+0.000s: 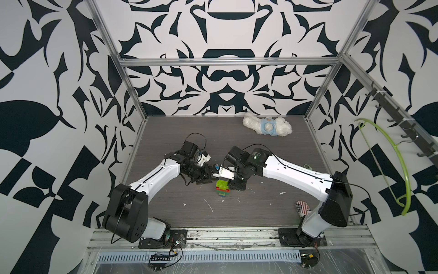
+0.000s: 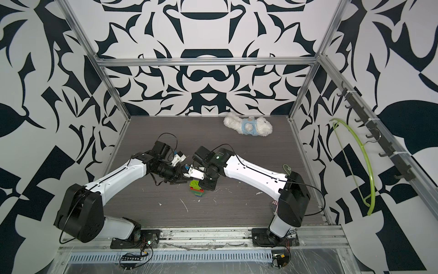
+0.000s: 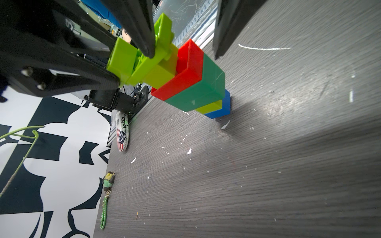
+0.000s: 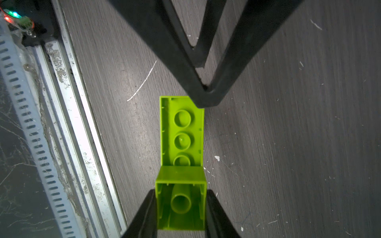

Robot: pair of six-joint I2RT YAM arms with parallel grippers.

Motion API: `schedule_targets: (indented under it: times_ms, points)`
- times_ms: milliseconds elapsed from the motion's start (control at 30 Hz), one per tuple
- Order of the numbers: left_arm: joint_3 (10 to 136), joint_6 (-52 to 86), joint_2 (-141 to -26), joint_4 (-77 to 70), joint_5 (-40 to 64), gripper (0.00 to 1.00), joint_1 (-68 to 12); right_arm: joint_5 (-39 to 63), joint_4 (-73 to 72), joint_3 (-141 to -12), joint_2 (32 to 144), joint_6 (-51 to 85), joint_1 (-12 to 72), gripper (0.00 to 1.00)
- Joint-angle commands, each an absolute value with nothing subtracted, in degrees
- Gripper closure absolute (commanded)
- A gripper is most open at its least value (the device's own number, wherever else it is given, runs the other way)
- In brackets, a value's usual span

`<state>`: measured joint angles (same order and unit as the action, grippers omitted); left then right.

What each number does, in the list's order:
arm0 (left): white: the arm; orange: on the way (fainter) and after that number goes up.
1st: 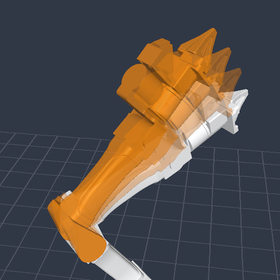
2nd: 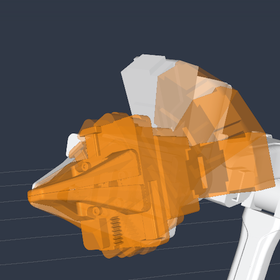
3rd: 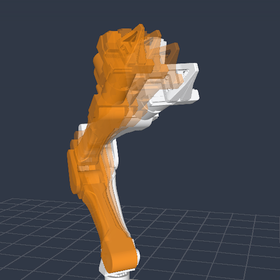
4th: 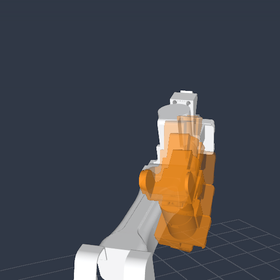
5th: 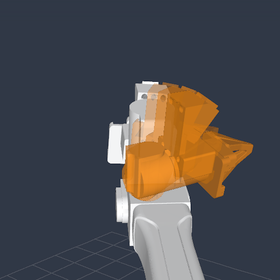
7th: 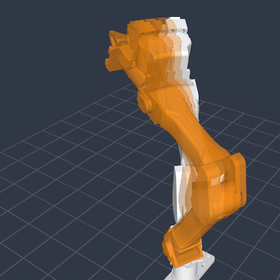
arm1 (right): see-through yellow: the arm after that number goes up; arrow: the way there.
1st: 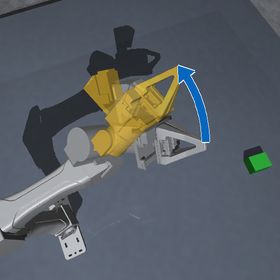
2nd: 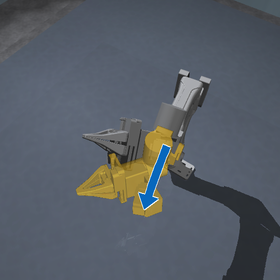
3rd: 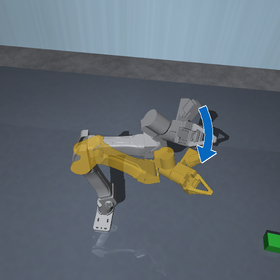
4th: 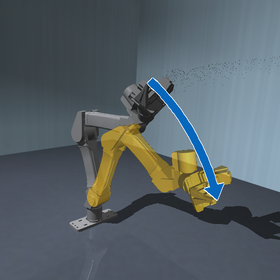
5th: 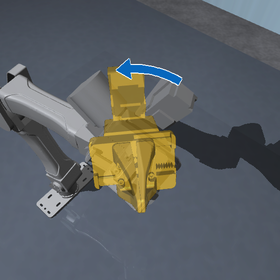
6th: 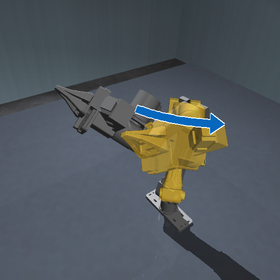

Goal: Assemble a carrot with lego
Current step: Assemble the lego brick with the lego brick.

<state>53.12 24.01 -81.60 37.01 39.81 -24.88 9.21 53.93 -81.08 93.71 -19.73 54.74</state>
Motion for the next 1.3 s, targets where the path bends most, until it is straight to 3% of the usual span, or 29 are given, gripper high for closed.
schedule_targets:
  times_ms: [0,233,433,633,833,900,1067,1267]
  points:
    - [51.0,22.9,-82.5,38.5,36.3,0.49,-25.0,10.6,58.3,-79.1,97.6,-20.5,55.1,0.81]
    - [52.0,24.0,-81.5,38.4,36.9,0.49,-25.1,10.0,57.9,-82.8,95.6,-20.1,55.1,0.73]
    - [53.5,25.9,-80.2,38.0,38.2,0.44,-25.1,9.9,55.6,-84.6,93.8,-19.4,55.1,0.54]
    - [56.2,28.1,-78.6,38.0,39.6,0.31,-25.1,10.7,52.3,-83.7,90.3,-18.5,55.0,0.35]
    - [60.6,28.6,-76.0,39.6,35.8,0.26,-22.3,14.8,48.8,-82.0,84.6,-17.1,53.4,0.25]
    - [62.4,25.0,-75.2,42.0,32.7,0.26,-19.7,16.5,47.7,-81.3,82.7,-16.6,52.6,0.25]
    - [69.0,9.1,-76.9,50.1,12.2,0.32,-16.4,19.8,39.0,-75.0,76.8,-12.5,48.9,0.25]
    - [63.7,-12.8,-79.1,40.3,4.8,0.32,-16.3,21.1,27.9,-67.6,71.4,-4.3,43.9,0.26]
